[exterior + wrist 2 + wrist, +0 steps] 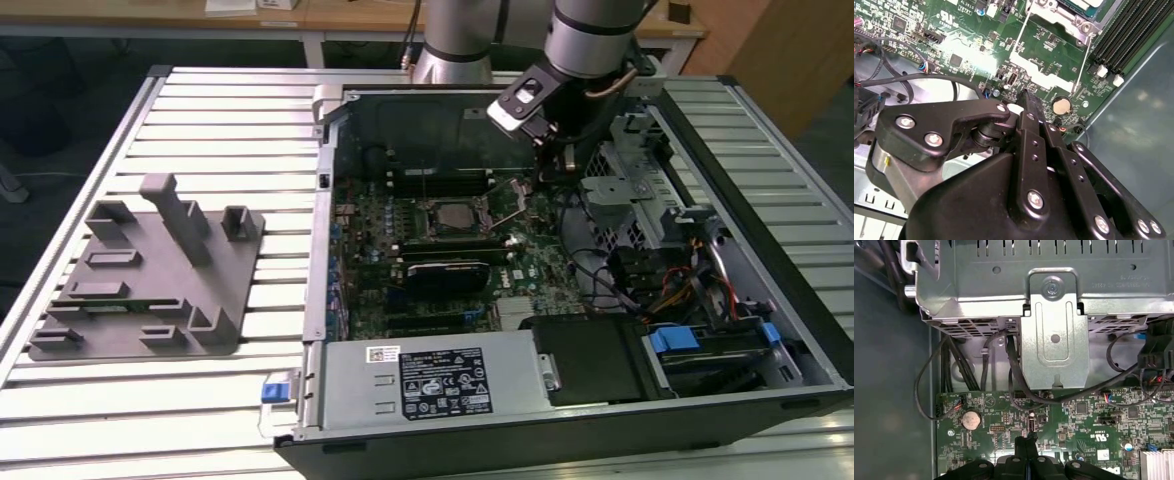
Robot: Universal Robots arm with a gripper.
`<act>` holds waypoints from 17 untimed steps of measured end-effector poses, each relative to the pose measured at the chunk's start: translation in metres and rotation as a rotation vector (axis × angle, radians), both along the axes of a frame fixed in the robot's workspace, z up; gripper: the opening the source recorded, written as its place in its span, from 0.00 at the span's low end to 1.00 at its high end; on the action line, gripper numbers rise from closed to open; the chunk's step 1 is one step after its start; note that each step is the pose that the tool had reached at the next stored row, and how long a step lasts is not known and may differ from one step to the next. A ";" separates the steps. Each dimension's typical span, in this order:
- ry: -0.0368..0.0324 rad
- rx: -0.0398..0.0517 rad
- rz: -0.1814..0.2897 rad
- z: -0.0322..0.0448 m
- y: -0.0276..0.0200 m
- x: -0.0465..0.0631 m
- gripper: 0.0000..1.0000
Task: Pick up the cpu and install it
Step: 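Close the cpu cover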
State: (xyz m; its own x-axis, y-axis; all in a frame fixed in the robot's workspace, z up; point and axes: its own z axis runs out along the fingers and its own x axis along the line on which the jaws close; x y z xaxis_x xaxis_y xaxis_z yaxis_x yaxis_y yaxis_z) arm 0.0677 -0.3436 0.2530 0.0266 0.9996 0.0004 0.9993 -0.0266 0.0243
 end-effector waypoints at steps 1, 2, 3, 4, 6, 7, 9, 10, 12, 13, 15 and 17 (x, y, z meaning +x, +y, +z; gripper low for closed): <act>0.0004 0.0000 0.000 -0.0012 0.0000 0.000 0.11; 0.0009 0.0000 0.000 -0.0025 0.0000 0.000 0.11; 0.0014 0.0000 0.000 -0.0040 0.0000 0.000 0.11; 0.0019 0.0000 0.000 -0.0053 0.0000 0.000 0.11; 0.0044 0.0000 0.000 -0.0077 0.0000 0.000 0.11; 0.0057 0.0000 0.000 -0.0088 0.0001 0.000 0.11; 0.0068 0.0000 0.000 -0.0101 0.0002 0.000 0.11; 0.0069 -0.0002 0.000 -0.0101 0.0002 0.000 0.11; 0.0069 -0.0002 0.000 -0.0101 0.0002 0.000 0.11; 0.0069 -0.0001 0.000 -0.0102 0.0002 0.000 0.11; 0.0069 0.0012 0.000 -0.0104 0.0002 0.000 0.11; 0.0066 0.0090 0.000 -0.0110 0.0002 0.000 0.11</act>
